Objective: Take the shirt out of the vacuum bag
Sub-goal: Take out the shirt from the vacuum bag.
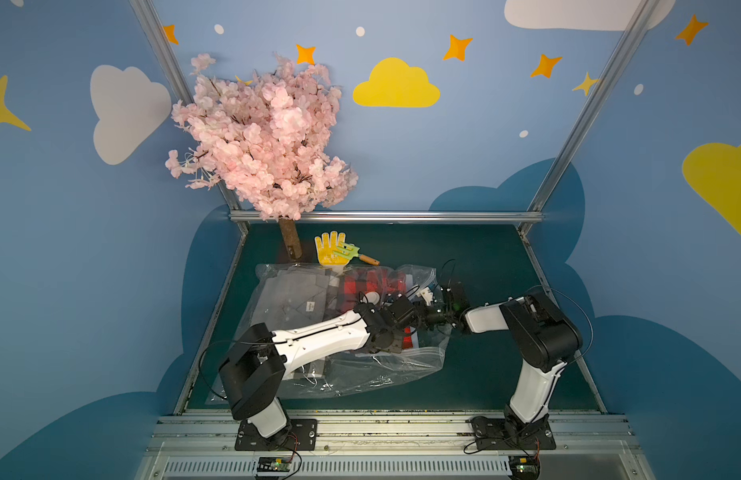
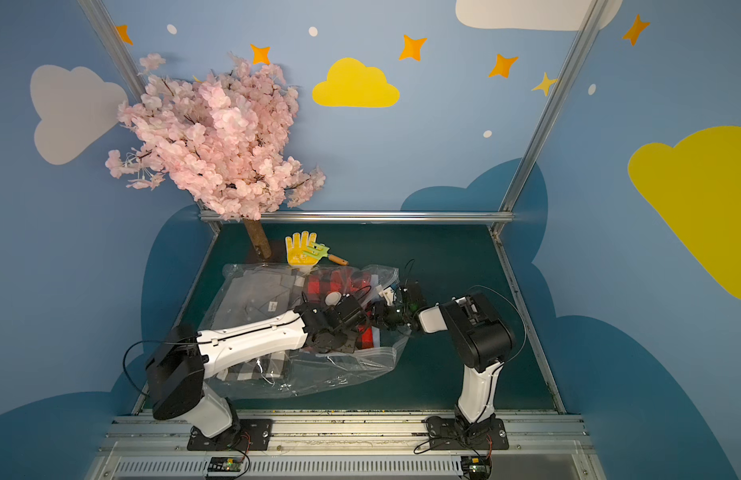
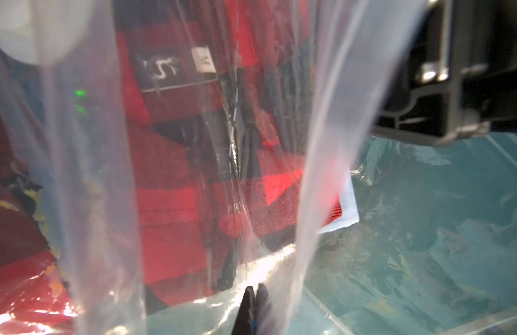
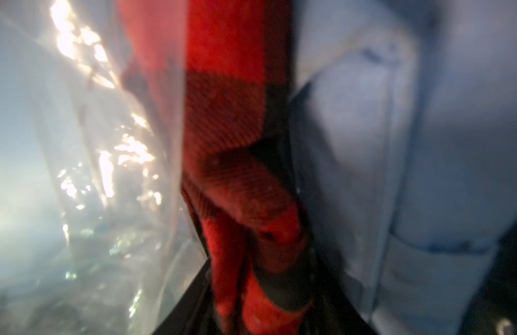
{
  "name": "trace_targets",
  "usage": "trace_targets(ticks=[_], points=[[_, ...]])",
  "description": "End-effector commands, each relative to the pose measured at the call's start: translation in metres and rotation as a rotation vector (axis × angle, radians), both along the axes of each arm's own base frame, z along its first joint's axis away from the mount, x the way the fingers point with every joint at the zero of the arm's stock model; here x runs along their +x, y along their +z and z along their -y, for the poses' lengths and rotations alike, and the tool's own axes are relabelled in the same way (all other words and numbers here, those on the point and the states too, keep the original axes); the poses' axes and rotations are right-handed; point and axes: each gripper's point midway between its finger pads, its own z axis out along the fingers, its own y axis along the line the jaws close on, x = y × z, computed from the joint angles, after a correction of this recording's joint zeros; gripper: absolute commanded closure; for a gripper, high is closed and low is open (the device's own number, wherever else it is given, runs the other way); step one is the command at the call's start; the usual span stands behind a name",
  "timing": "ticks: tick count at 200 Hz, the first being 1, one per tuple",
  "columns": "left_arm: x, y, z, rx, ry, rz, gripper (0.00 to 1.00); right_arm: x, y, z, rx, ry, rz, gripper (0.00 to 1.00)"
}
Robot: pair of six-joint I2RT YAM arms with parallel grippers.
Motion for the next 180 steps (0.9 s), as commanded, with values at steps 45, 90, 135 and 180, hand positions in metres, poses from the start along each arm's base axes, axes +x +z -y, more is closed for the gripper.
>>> trace_targets(ticks=[45,90,135,180], points=[[0.0,0.0,-0.012,-0.018,0.032,-0.014,0.95,0.019,0.015,-0.021,0.049,0.002,0.061,0.67],[0.006,0.005,-0.026,-0.064,0.07,0.001,0.94,0.02,0.022,-0.026,0.074,0.004,0.034,1.0],[0.01,0.002,-0.028,-0.102,0.079,-0.011,0.94,0.006,0.054,-0.019,0.055,0.008,0.081,1.0],[0.025,0.006,-0.023,-0.143,0.092,0.0,0.93,-0.012,0.079,-0.006,0.021,-0.011,0.11,1.0]])
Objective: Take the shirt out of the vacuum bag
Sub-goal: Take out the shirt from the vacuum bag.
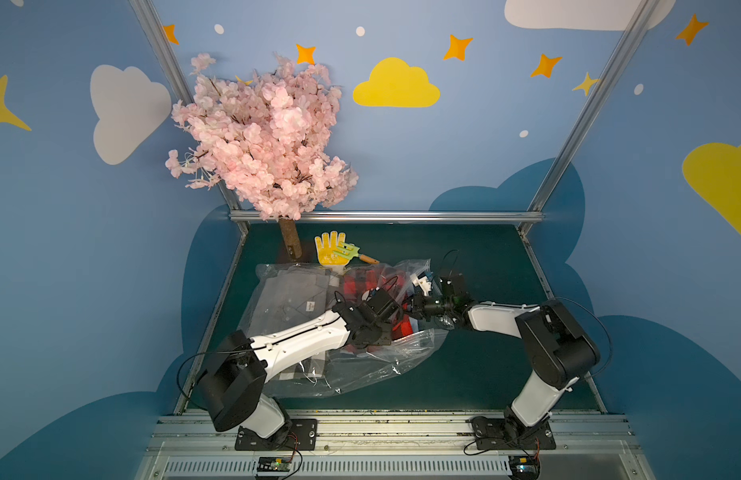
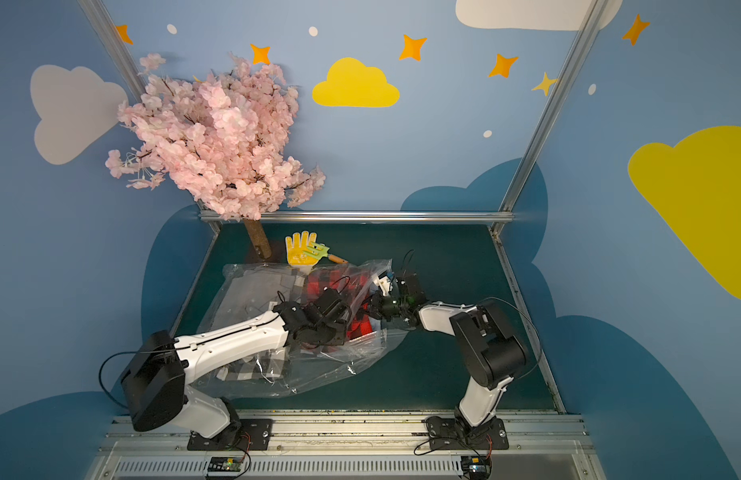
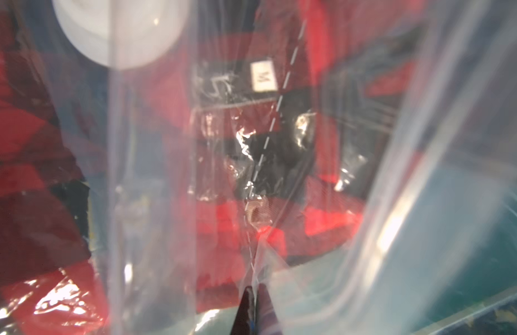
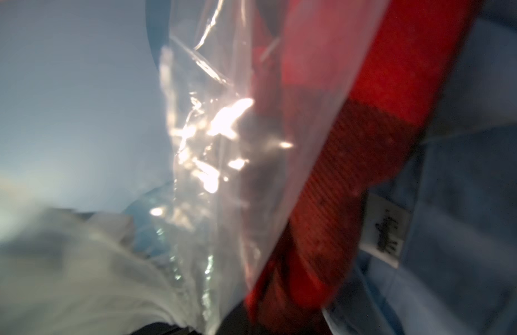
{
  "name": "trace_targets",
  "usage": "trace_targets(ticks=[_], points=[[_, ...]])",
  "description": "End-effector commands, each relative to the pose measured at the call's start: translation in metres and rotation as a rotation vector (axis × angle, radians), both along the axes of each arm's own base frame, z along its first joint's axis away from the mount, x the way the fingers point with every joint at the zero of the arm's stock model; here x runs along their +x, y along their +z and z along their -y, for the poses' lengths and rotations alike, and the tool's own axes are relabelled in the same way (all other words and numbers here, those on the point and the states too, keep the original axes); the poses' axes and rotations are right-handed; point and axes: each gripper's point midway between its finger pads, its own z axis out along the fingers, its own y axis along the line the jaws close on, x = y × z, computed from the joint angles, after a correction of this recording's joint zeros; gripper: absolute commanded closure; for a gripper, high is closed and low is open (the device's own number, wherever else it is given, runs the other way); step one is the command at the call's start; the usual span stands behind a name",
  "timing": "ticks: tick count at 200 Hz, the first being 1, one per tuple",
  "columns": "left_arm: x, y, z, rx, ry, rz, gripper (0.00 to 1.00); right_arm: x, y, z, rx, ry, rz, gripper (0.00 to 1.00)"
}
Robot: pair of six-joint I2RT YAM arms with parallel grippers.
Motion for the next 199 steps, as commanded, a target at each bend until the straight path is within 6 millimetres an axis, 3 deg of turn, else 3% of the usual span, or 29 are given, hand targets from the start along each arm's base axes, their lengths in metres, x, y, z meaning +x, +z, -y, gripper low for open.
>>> trace_targets(ticks=[1,69,109,157,171,199], points=[[0.007,0.001,-0.001,0.001,-0.002,0.003,0.93,-0.013,0.014,0.007,-0.014,0.005,0.03,1.0],[0.013,-0.003,0.0,0.013,0.0,-0.001,0.93,-0.026,0.02,0.026,-0.119,-0.017,0.023,1.0],[0.012,-0.003,-0.002,0.022,-0.021,0.003,0.94,-0.017,0.031,0.018,-0.07,-0.001,0.012,1.0],[0.005,-0.018,-0.004,0.023,-0.03,-0.022,0.94,-0.002,0.054,0.014,-0.08,-0.005,0.045,1.0],[0.002,-0.025,-0.002,0.018,-0.035,-0.032,0.95,0.003,0.058,0.015,-0.084,-0.014,0.042,0.95],[-0.002,-0.033,-0.001,0.025,-0.042,-0.04,0.95,0.007,0.042,0.021,-0.147,-0.04,0.001,0.84]])
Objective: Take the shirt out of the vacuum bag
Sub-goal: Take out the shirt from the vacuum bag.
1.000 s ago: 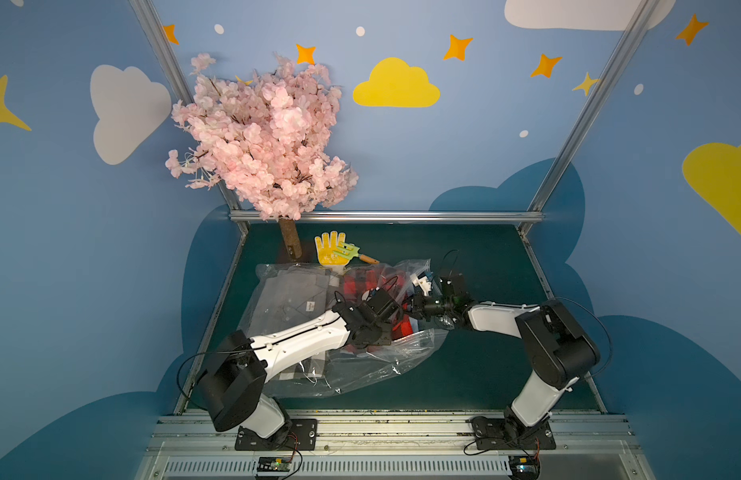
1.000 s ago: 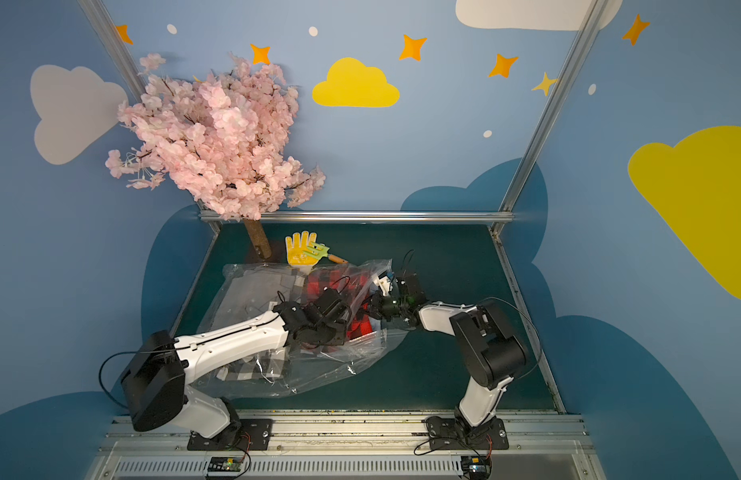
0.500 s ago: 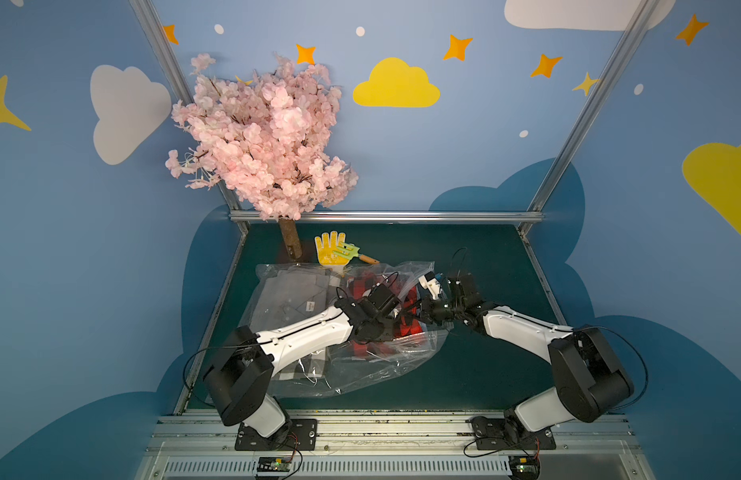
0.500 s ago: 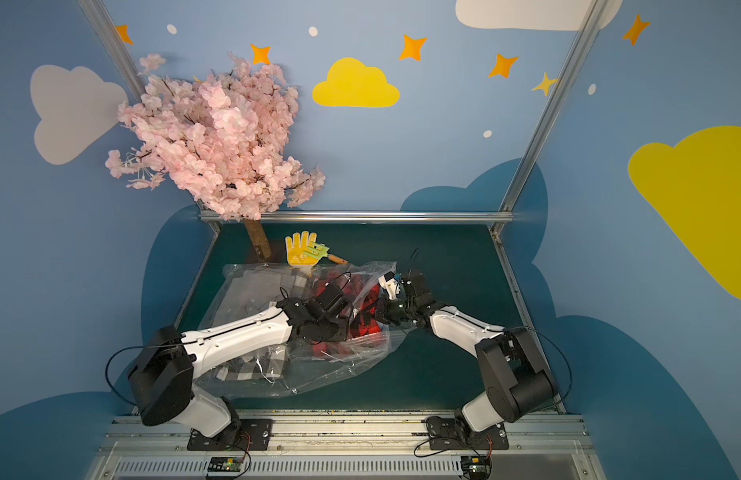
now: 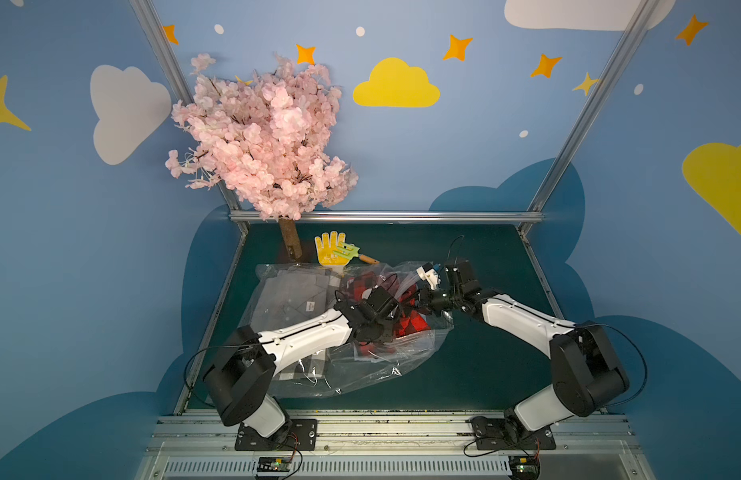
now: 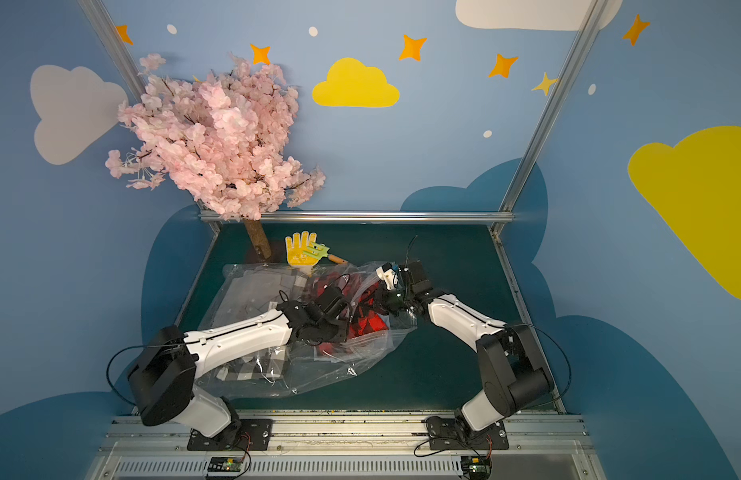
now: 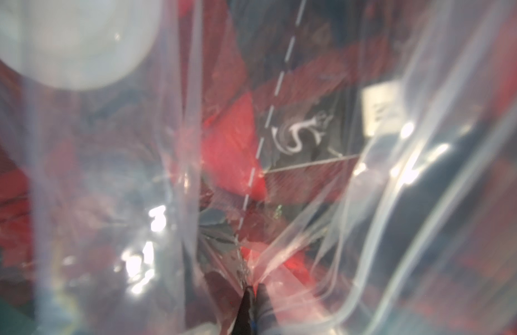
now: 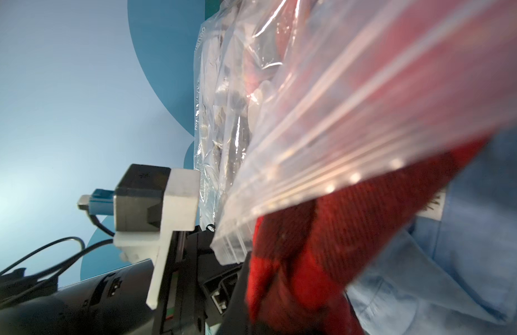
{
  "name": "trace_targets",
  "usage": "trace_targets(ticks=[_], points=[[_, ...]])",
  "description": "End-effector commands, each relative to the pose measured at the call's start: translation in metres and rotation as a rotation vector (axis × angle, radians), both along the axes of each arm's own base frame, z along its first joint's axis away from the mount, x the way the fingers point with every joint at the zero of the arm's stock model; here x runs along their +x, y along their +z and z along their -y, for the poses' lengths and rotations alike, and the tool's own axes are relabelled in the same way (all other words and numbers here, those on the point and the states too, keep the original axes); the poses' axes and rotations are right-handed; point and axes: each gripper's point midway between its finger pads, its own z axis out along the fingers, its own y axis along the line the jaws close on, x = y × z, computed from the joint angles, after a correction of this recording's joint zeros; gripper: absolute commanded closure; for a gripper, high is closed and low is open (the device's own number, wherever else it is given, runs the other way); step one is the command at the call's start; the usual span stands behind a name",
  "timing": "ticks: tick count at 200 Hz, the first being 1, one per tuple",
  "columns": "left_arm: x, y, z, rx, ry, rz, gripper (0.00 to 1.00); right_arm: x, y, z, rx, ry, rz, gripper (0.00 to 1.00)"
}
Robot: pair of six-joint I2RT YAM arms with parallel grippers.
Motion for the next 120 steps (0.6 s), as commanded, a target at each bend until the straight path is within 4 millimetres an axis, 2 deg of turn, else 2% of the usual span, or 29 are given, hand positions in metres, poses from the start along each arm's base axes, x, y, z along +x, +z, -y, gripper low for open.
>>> trace_targets(ticks=[1,27,46,60,107,120], points=[[-0.013,-0.02,-0.01,0.056,-0.013,-0.053,0.95,0.012,0.007,0.003,-0.01,-0.011,0.028,0.83],[-0.017,-0.025,-0.009,0.075,-0.029,-0.052,0.95,0.011,-0.011,0.008,-0.037,-0.023,-0.011,0.82],[-0.018,-0.025,-0.01,0.081,-0.033,-0.049,0.95,0.008,-0.024,0.013,-0.067,-0.03,-0.028,0.99],[-0.019,-0.026,-0.012,0.086,-0.029,-0.048,0.95,0.006,-0.03,0.016,-0.072,-0.031,-0.034,1.0],[-0.015,-0.018,-0.011,0.079,-0.027,-0.03,0.95,0.004,-0.022,0.014,-0.051,-0.009,-0.015,1.0],[-0.013,-0.018,-0.014,0.09,-0.015,-0.034,0.95,0.004,-0.013,0.013,-0.037,-0.002,0.004,1.0]])
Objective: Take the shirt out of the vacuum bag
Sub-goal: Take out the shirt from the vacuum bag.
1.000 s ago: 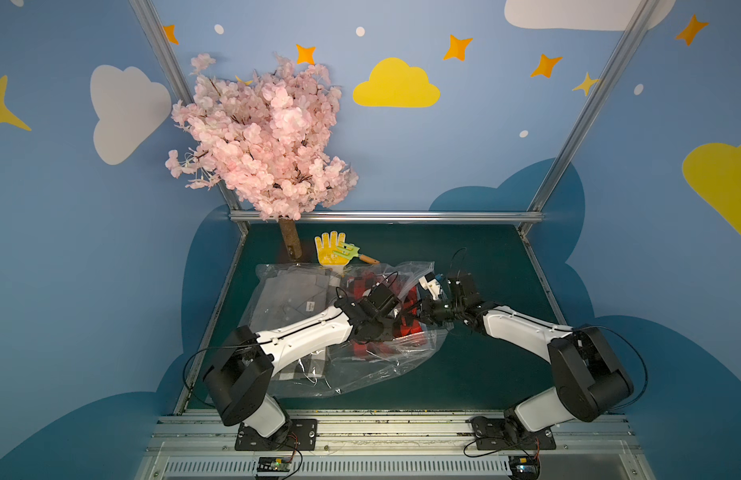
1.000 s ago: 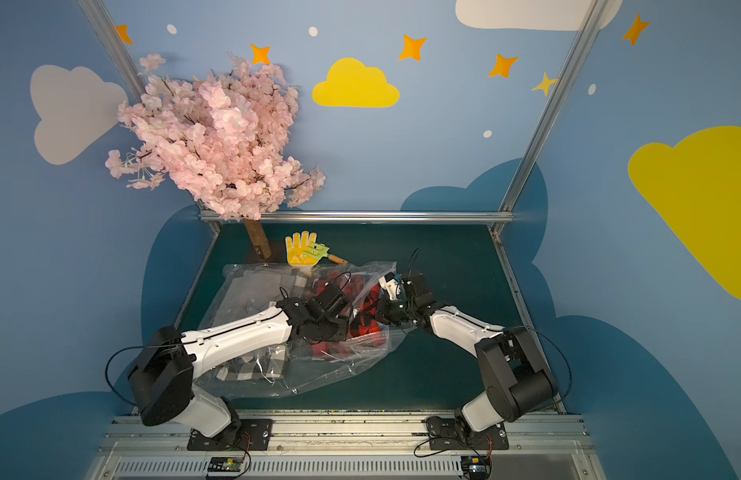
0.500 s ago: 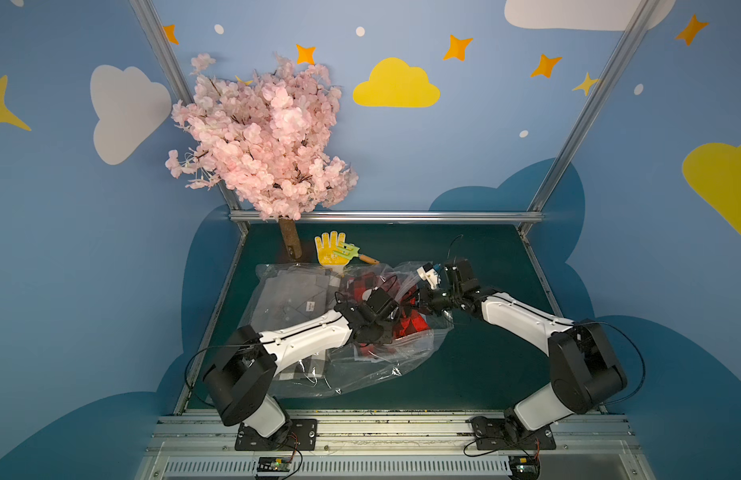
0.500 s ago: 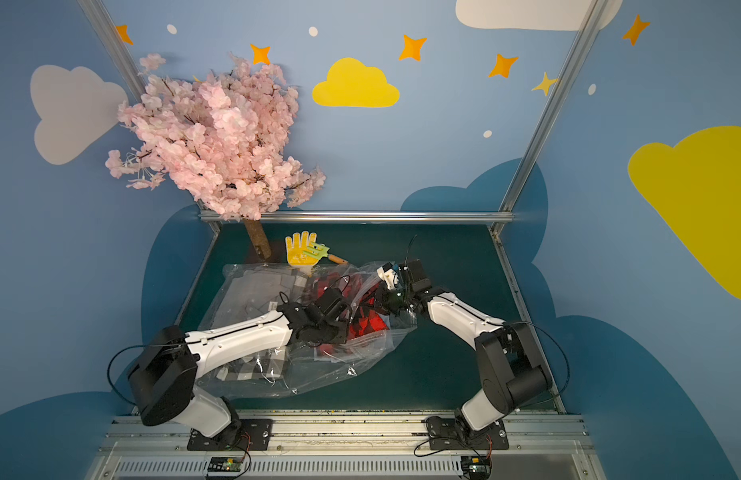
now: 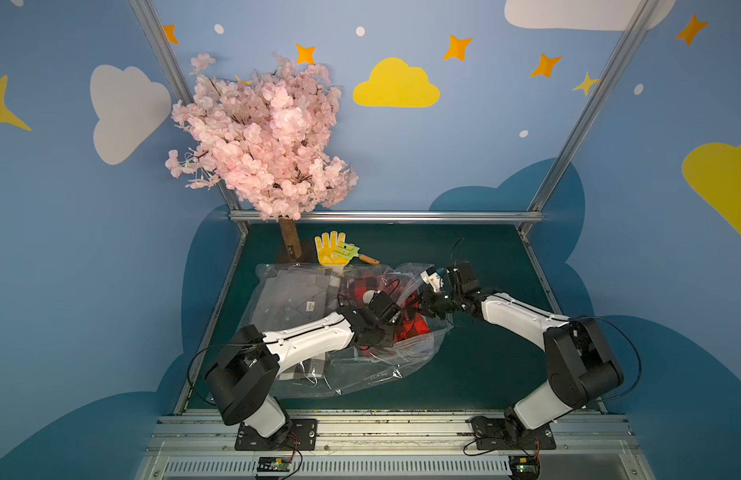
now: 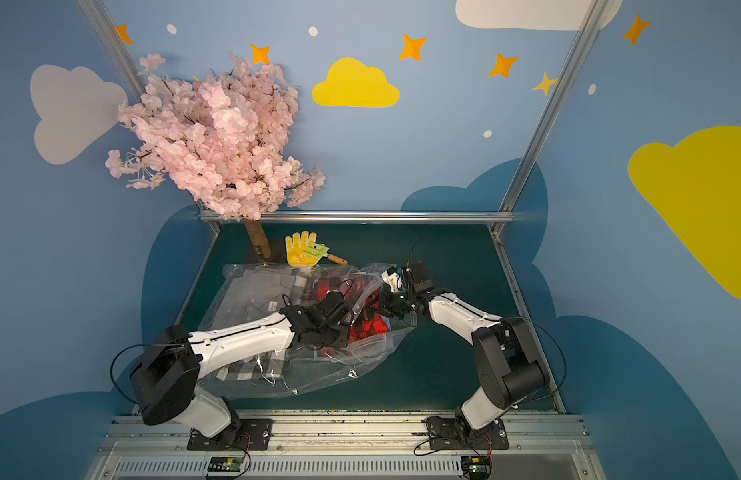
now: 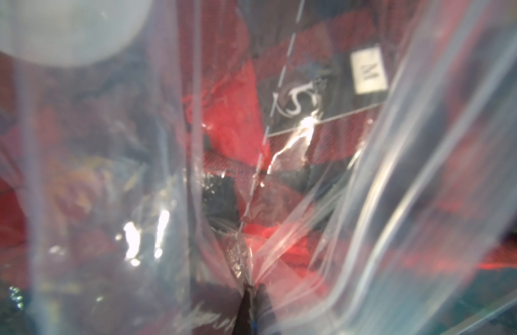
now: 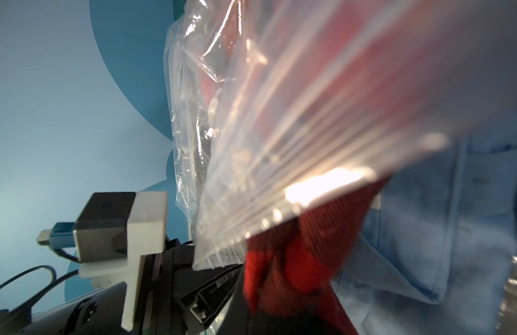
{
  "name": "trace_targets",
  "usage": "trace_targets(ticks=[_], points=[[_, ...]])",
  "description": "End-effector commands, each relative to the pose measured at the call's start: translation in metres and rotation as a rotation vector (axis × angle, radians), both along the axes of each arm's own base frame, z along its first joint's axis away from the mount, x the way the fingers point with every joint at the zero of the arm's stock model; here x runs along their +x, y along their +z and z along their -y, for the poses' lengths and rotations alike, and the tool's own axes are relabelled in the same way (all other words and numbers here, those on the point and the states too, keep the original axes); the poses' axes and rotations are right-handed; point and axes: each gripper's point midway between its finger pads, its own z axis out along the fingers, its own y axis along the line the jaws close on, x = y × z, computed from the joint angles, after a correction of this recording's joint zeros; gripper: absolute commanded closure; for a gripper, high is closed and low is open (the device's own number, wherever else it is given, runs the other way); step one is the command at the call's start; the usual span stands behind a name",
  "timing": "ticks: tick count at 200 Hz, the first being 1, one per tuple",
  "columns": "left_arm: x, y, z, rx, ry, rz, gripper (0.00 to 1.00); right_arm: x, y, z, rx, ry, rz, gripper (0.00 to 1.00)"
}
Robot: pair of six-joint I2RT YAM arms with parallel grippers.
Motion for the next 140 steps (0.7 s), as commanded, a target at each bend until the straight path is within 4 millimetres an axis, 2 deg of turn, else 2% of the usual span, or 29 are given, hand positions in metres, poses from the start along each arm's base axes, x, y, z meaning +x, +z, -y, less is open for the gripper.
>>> trace_targets(ticks=[1,29,52,96,140], points=[[-0.004,-0.008,-0.016,0.073,0.009,-0.03,0.95,0.0,0.014,-0.001,0.024,0.023,0.046,1.0],[0.004,-0.003,-0.023,0.077,0.028,-0.029,0.95,-0.003,0.042,0.0,0.035,0.039,0.104,1.0],[0.009,0.003,-0.025,0.073,0.022,-0.012,0.94,-0.002,0.072,-0.001,0.069,0.045,0.154,1.0],[0.013,0.0,-0.029,0.104,0.014,-0.024,0.94,0.0,0.119,-0.005,0.131,0.056,0.212,1.0],[0.013,-0.004,-0.034,0.118,0.025,-0.033,0.95,0.002,0.142,-0.001,0.162,0.048,0.242,1.0]])
